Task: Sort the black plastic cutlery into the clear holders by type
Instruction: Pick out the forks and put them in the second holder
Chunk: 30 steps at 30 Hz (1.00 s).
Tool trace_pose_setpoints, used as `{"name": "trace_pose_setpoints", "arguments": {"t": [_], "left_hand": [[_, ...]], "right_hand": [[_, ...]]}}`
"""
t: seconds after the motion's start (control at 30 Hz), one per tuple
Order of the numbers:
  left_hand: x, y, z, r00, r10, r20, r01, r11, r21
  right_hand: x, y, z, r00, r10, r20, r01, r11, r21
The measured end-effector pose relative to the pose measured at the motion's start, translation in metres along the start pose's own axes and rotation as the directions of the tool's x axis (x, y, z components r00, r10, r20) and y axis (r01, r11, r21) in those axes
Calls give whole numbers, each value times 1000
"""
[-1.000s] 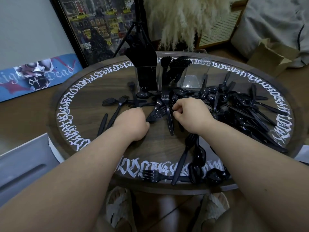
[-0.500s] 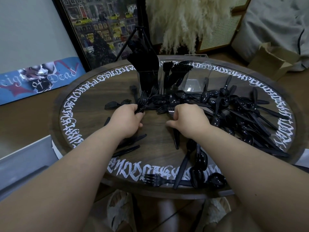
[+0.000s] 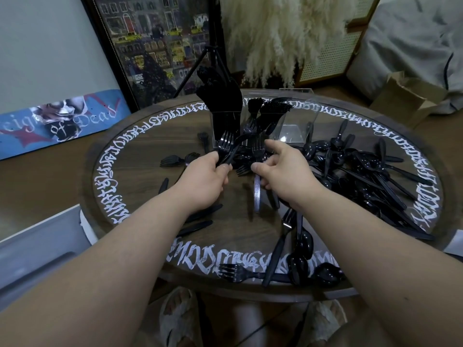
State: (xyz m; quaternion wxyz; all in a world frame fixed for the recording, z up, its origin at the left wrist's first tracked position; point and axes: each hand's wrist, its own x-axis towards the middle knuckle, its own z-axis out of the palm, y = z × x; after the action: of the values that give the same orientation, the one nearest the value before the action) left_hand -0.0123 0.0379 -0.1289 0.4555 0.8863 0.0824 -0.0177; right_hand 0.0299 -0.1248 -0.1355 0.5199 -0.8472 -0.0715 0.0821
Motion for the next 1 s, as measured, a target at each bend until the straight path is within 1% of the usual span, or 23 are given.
{"name": "trace_pose_setpoints", "arguments": {"t": [0.1,0.13,0.2,0.3,0.4,0.5,0.57,0.63,0.77,0.87,1.0], "left_hand": [[-2,3,1,1000,7,18,-7,1000,-17],[-2,3,2,1000,6,25,-5,1000,-28],[-1,2,1,998,-6,55,10,998,-65],[0,-1,0,994,10,113,4,992,-124],[-1,2,0,992,69,110,-63,996,-56],[-1,5,-1,990,120,74,-120,993,-2],[-2,3,-2,993,103,65,-103,995,-9],[-1,1,-3,996,68,59,-65,997,-52],[1,2,-3,1000,12,22,-10,994,-107],[0,8,-2,999,-8,37,14,984,-177],[-2,14,-1,997,-38,62,53,963,-263]], "right_hand": [[-1,-4,1,995,73,64,-87,968,236],[-1,-6,1,992,98,83,-118,949,291],[1,-8,-3,987,133,86,-154,927,342],[5,-4,-7,988,157,0,-146,922,358],[9,1,-10,983,136,-123,-96,954,284],[12,5,-11,982,81,-170,-42,974,221],[11,7,-13,983,60,-171,-31,985,167],[10,7,-14,985,62,-163,-36,987,157],[6,3,-17,993,54,-108,-26,969,248],[4,1,-15,998,49,-44,-32,945,326],[5,-1,-14,998,19,-52,5,910,416]]}}
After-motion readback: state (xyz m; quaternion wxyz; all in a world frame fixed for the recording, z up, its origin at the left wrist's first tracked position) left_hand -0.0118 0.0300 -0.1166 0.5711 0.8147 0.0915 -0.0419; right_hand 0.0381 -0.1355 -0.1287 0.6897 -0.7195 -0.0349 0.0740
